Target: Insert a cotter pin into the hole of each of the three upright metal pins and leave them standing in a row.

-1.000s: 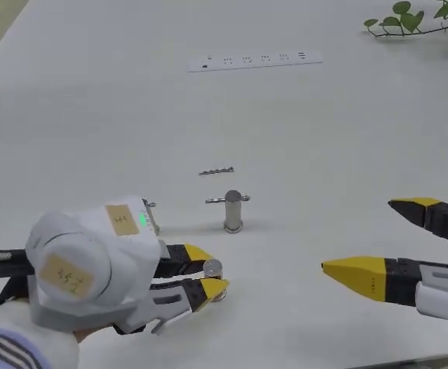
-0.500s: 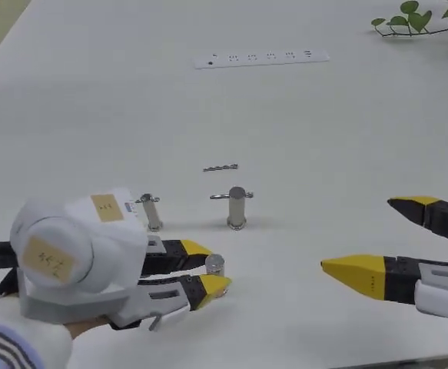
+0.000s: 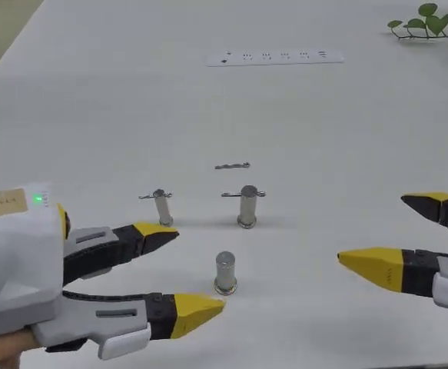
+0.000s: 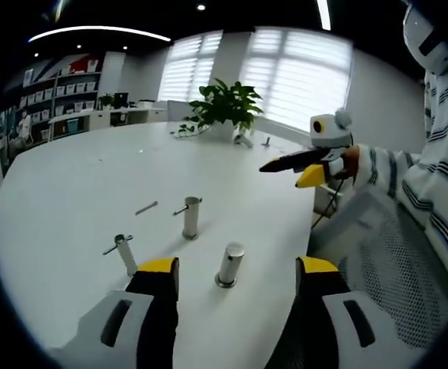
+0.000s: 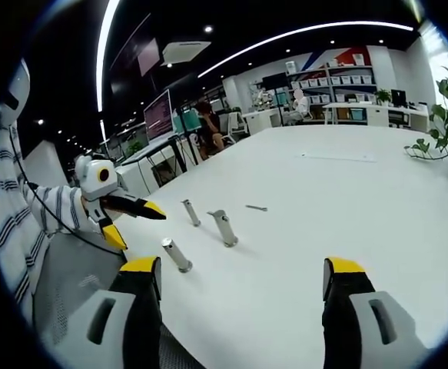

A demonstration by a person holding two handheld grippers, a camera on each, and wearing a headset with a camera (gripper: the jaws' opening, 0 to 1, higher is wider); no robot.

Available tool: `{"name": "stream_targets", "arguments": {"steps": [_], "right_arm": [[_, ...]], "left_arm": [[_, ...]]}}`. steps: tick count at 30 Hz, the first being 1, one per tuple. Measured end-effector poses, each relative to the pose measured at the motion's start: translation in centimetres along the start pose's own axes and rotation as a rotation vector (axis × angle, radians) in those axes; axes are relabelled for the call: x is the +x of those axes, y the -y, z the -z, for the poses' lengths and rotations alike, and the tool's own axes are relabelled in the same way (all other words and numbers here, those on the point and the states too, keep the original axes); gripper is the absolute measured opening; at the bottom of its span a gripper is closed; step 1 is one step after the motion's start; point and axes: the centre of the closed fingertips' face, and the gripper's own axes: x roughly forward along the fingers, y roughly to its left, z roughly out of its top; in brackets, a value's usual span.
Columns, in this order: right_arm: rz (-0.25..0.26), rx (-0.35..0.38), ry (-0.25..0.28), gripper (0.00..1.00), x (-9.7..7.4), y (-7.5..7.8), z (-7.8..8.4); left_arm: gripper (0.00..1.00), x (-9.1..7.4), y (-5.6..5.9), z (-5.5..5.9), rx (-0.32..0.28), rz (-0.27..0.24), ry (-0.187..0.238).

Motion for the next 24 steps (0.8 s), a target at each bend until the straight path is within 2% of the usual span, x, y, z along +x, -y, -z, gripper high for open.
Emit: {"name": "stream_targets", "arguments": {"steps": [2,5,8,12,15,24], "right_arm": [[0.000,-0.005,0.000,0.85,0.0,0.1,-0.2],[-0.003,-0.024,-0.007,0.85,0.1,0.3,-0.6],[-0.005,-0.045,-0.014,0.84,0.3,0.5,-1.1],[-0.006,-0.068,-0.013,0.84,0.5,0.9,-2.0],[-0.015,-0.091,-0.016,0.83,0.7,1.2,-2.7],[-0.054,-0.209,-0.079,0.78,2.4,1.5,-4.5]], "left_arm": [[0.70,-0.3,-0.2,-0.1,-0.008,-0.015,0.012],[0.82,-0.5,0.0,0.5,-0.012,-0.018,-0.015],[0.85,-0.5,0.5,0.9,0.003,-0.009,-0.026],[0.91,-0.6,0.3,1.0,0.004,-0.032,-0.026],[0.98,-0.6,0.0,0.7,0.001,-0.052,-0.011],[0.99,-0.9,0.2,0.9,-0.016,-0.055,-0.012]]}}
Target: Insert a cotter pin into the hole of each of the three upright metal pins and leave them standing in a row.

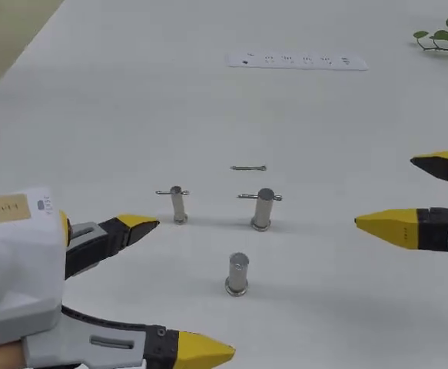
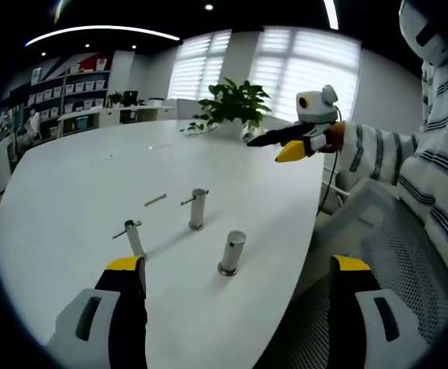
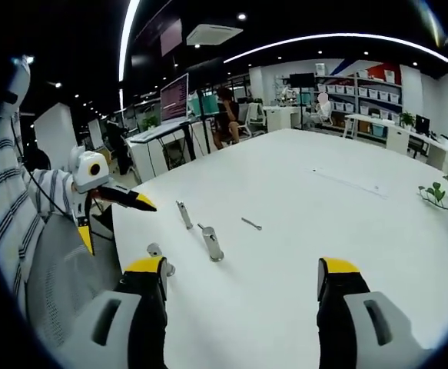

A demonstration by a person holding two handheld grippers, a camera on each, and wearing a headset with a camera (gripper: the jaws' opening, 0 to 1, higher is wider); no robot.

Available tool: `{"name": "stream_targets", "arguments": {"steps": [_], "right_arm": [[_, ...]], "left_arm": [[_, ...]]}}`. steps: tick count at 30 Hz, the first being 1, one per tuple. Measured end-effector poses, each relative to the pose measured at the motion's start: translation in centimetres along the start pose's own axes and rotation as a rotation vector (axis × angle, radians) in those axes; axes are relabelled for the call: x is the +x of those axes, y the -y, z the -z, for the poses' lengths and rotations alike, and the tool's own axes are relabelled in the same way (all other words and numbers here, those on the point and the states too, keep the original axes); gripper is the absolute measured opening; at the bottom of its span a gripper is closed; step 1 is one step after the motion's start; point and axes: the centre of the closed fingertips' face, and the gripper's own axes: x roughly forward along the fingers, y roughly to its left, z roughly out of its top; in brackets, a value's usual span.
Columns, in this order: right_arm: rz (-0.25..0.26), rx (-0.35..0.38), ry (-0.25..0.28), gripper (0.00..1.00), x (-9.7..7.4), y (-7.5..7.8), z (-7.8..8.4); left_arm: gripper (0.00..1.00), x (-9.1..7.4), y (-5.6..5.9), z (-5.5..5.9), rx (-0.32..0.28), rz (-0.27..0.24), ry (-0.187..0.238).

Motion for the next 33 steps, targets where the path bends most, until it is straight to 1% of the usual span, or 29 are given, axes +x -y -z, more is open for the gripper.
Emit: {"name": "stream_targets", "arguments": {"steps": [1,3,4,5,8,12,16,21,23,25,27,29,31,33], "right_arm": [[-0.017,-0.024,-0.014,0.76,0.3,-0.1,-0.3],[-0.037,-0.048,-0.029,0.71,0.8,-0.2,-0.7],[-0.046,-0.067,-0.037,0.69,1.3,0.0,-0.9],[-0.050,-0.079,-0.043,0.69,1.6,0.3,-0.9],[-0.072,-0.117,-0.065,0.69,2.5,0.2,-1.6],[-0.119,-0.149,-0.096,0.68,4.2,0.1,-2.5],[-0.161,-0.178,-0.116,0.59,5.6,0.1,-3.0],[-0.201,-0.235,-0.150,0.54,7.4,0.2,-3.8],[-0.204,-0.245,-0.159,0.50,7.9,0.3,-3.9],[-0.228,-0.269,-0.179,0.47,8.7,0.2,-4.0],[-0.239,-0.290,-0.190,0.45,9.2,-0.1,-4.1],[-0.248,-0.308,-0.209,0.44,9.9,-0.1,-4.0],[-0.266,-0.324,-0.223,0.41,10.6,-0.3,-3.9],[-0.274,-0.334,-0.237,0.39,11.3,-0.2,-3.6]], "left_arm": [[0.99,-0.1,0.0,0.1,-0.002,-0.001,0.000],[0.99,-0.1,0.0,0.2,-0.006,-0.004,-0.002],[0.99,-0.2,0.0,0.2,-0.008,-0.008,-0.004],[0.99,-0.2,0.0,0.3,-0.009,-0.009,-0.005],[0.99,-0.3,-0.1,0.3,-0.015,-0.018,-0.005],[0.99,-0.5,-0.3,0.0,-0.021,-0.030,0.006],[0.99,-0.7,-0.4,0.0,-0.028,-0.040,0.006],[0.99,-1.0,-0.7,0.2,-0.036,-0.055,0.006],[0.99,-1.0,-0.7,0.3,-0.039,-0.058,0.007],[0.99,-1.1,-0.7,0.3,-0.044,-0.062,0.011],[0.99,-1.1,-0.7,0.2,-0.048,-0.063,0.013],[0.99,-1.0,-0.6,0.0,-0.047,-0.062,0.019],[0.99,-0.9,-0.7,-0.3,-0.048,-0.064,0.028],[0.99,-0.9,-0.7,-0.5,-0.049,-0.065,0.034]]}}
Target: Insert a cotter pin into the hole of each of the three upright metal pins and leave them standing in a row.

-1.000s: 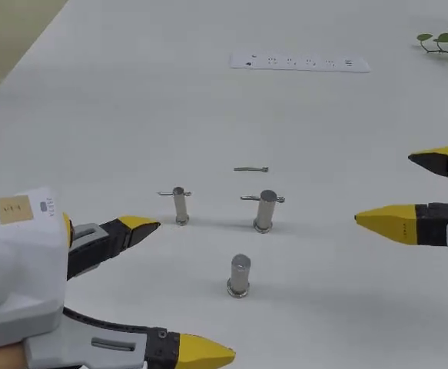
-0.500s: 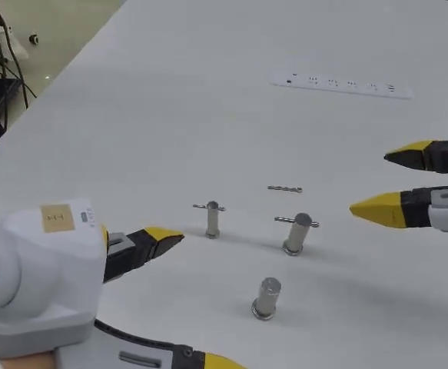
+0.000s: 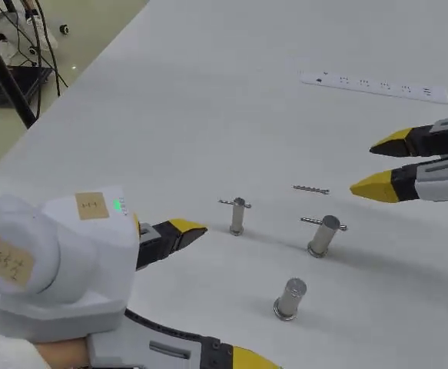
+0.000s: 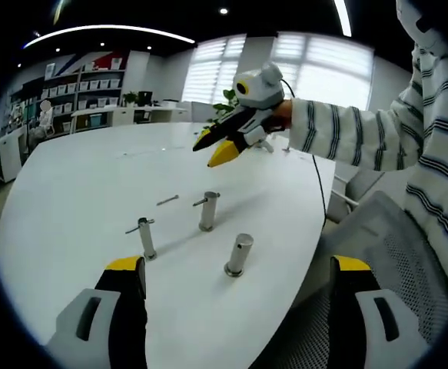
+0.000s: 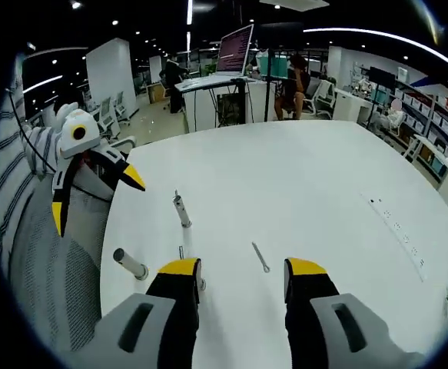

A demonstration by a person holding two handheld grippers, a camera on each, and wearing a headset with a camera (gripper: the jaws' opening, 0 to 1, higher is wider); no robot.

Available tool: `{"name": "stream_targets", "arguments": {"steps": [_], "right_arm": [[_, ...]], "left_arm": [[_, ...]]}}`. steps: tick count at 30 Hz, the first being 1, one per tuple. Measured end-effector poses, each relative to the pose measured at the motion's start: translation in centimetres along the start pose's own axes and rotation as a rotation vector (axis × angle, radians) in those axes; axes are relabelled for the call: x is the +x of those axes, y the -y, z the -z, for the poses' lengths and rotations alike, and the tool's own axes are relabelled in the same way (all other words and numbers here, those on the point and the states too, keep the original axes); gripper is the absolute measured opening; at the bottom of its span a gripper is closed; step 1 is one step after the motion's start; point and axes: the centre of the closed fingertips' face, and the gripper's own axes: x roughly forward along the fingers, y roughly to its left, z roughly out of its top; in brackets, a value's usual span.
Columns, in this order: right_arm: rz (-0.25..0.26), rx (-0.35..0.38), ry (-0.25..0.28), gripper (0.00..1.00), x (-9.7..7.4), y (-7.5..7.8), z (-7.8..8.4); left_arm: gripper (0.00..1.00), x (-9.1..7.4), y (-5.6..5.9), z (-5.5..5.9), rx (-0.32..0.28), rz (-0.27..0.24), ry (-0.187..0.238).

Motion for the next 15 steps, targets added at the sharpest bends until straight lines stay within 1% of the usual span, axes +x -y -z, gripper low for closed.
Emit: {"name": "stream_targets", "arguments": {"steps": [2,5,7,8,10,12,13,15], "right_arm": [[-0.014,-0.007,-0.023,0.38,0.7,0.1,0.3],[-0.040,-0.040,-0.072,0.37,1.7,0.3,1.0],[-0.056,-0.049,-0.087,0.36,2.4,0.2,1.0],[-0.062,-0.054,-0.094,0.36,2.6,0.2,1.0],[-0.085,-0.090,-0.133,0.31,3.2,0.1,1.4],[-0.090,-0.121,-0.169,0.28,3.8,0.3,1.6],[-0.091,-0.126,-0.181,0.28,4.2,0.5,1.6],[-0.092,-0.150,-0.207,0.27,4.7,0.8,1.8]], "left_arm": [[0.99,0.1,0.0,-0.1,0.000,-0.002,0.002],[0.99,0.2,0.0,0.0,-0.002,0.000,-0.001],[0.99,0.3,0.1,0.2,-0.002,0.002,-0.005],[0.99,0.3,0.1,0.3,-0.003,0.003,-0.008],[0.99,0.4,0.1,0.5,-0.011,0.001,-0.017],[0.99,0.5,0.1,0.8,-0.030,0.004,-0.028],[0.98,0.5,0.1,0.9,-0.031,0.004,-0.029],[0.97,0.6,-0.2,0.9,-0.021,-0.012,-0.027]]}}
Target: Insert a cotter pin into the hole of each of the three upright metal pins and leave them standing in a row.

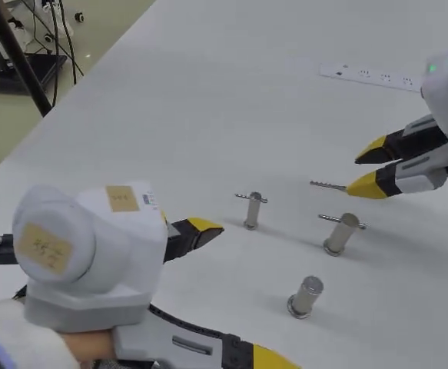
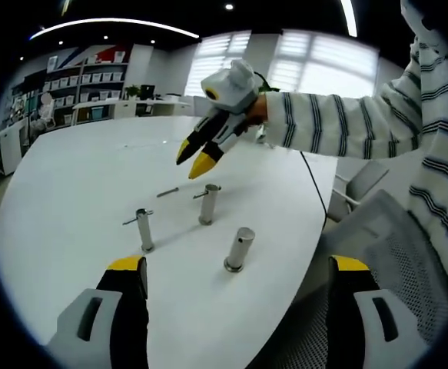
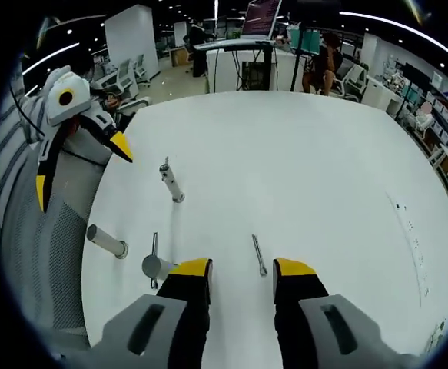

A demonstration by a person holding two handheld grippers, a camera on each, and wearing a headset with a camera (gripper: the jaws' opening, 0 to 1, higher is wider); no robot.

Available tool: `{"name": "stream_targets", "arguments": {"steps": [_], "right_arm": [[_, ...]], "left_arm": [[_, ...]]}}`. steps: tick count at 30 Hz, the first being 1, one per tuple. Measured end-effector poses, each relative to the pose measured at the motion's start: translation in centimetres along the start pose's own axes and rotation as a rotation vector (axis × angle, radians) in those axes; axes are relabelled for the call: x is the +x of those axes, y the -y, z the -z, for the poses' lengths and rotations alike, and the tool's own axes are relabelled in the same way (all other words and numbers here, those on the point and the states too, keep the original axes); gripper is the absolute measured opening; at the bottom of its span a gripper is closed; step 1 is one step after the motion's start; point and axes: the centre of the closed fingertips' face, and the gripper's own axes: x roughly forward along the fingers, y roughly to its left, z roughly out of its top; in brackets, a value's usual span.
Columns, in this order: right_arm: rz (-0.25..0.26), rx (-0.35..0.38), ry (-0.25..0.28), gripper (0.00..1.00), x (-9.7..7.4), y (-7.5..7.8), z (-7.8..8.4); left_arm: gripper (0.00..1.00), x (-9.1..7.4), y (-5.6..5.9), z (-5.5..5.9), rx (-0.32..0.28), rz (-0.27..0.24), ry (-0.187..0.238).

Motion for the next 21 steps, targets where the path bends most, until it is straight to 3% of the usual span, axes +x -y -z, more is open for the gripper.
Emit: {"name": "stream_targets", "arguments": {"steps": [8,14,21], "right_arm": [[-0.061,-0.047,-0.089,0.15,2.3,0.3,0.6],[-0.066,-0.047,-0.152,0.10,3.4,1.1,1.7],[-0.060,-0.038,-0.184,0.07,3.8,1.4,2.5]], "left_arm": [[0.95,0.3,0.2,-0.2,-0.012,0.004,0.009],[0.95,0.2,0.0,-0.2,-0.020,-0.001,0.017],[0.94,0.1,-0.2,0.2,-0.023,-0.008,0.015]]}}
